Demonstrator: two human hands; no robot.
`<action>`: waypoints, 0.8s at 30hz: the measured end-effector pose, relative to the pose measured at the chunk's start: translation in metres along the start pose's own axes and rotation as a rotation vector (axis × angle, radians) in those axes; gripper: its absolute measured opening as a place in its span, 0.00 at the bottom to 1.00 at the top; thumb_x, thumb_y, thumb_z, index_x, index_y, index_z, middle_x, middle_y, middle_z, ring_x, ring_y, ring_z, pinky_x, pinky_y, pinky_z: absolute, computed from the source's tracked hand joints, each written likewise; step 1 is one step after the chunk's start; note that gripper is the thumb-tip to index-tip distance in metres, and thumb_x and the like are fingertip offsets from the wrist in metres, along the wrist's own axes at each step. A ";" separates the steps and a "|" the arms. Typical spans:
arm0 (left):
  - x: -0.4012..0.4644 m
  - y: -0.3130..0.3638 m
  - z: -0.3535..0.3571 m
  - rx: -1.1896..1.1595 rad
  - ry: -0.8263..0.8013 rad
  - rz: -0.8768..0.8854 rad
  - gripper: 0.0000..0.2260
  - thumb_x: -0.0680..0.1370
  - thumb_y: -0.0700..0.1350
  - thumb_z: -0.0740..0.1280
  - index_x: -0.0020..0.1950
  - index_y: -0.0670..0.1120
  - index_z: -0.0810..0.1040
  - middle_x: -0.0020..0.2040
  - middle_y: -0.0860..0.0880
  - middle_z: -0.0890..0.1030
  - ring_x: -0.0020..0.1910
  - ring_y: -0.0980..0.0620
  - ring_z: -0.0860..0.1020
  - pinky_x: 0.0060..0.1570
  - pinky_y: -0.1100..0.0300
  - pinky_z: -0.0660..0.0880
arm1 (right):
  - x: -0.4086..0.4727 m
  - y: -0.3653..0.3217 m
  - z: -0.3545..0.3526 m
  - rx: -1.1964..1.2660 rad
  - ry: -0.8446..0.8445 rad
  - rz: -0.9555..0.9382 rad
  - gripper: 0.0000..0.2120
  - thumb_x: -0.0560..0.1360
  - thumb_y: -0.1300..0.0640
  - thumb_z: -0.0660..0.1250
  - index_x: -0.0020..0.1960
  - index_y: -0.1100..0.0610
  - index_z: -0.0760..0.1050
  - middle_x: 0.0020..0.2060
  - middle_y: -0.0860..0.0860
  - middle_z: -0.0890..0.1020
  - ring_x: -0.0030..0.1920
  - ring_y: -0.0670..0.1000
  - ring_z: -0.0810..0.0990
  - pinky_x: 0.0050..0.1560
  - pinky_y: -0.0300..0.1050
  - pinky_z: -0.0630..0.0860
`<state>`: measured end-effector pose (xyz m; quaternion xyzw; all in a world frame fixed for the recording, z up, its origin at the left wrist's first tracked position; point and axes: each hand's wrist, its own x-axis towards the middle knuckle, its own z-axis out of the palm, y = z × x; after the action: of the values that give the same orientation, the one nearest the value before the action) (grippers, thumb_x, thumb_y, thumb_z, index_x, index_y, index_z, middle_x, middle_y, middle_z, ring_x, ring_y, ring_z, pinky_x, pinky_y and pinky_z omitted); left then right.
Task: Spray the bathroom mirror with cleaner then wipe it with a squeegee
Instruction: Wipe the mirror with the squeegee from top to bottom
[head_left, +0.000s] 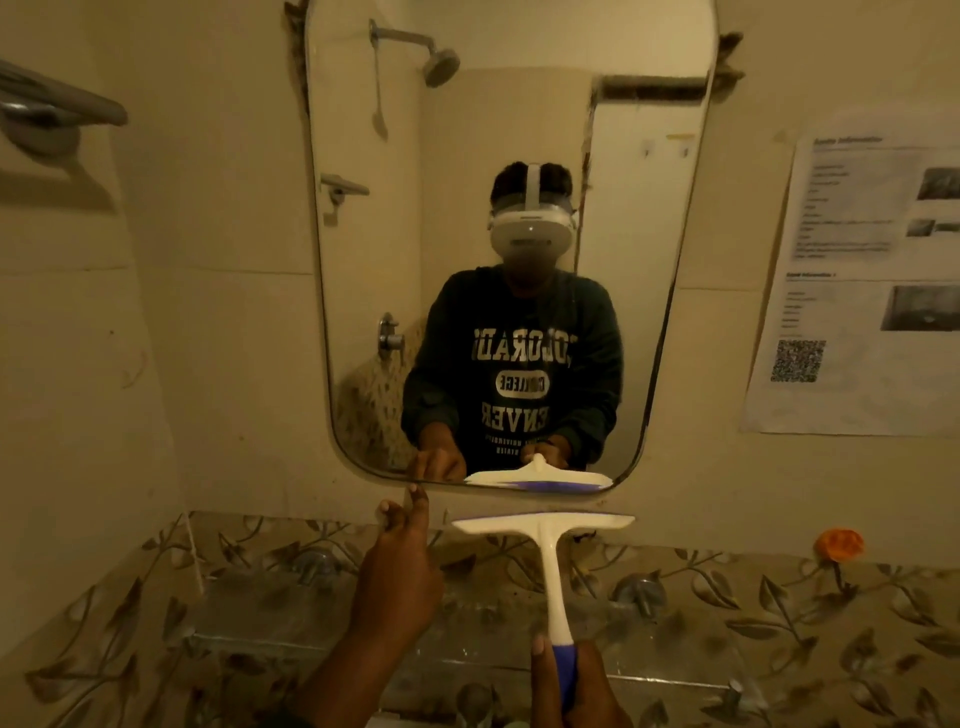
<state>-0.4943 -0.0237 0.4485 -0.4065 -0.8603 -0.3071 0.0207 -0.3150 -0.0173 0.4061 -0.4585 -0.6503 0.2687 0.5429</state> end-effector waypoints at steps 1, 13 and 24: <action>0.000 0.000 -0.002 -0.021 -0.011 -0.006 0.39 0.80 0.45 0.66 0.82 0.53 0.43 0.80 0.38 0.55 0.73 0.41 0.69 0.62 0.52 0.75 | 0.001 -0.004 0.003 0.053 0.062 -0.035 0.13 0.69 0.72 0.74 0.34 0.59 0.74 0.26 0.55 0.75 0.30 0.57 0.76 0.29 0.38 0.74; -0.003 0.025 -0.088 -0.501 0.297 0.067 0.09 0.78 0.44 0.68 0.42 0.56 0.83 0.37 0.53 0.85 0.38 0.51 0.83 0.43 0.49 0.81 | 0.072 -0.108 -0.026 0.268 -0.094 -0.286 0.14 0.75 0.38 0.60 0.39 0.47 0.69 0.31 0.47 0.76 0.24 0.46 0.72 0.22 0.36 0.68; 0.012 0.041 -0.136 -0.545 0.680 0.480 0.27 0.79 0.50 0.63 0.78 0.48 0.64 0.81 0.53 0.58 0.80 0.56 0.55 0.76 0.64 0.57 | 0.096 -0.187 -0.029 0.294 -0.106 -0.514 0.16 0.76 0.42 0.60 0.46 0.56 0.69 0.30 0.45 0.72 0.27 0.41 0.73 0.25 0.30 0.69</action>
<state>-0.5019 -0.0694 0.5829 -0.4604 -0.5754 -0.6225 0.2634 -0.3432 -0.0176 0.6168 -0.1808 -0.7265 0.2374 0.6190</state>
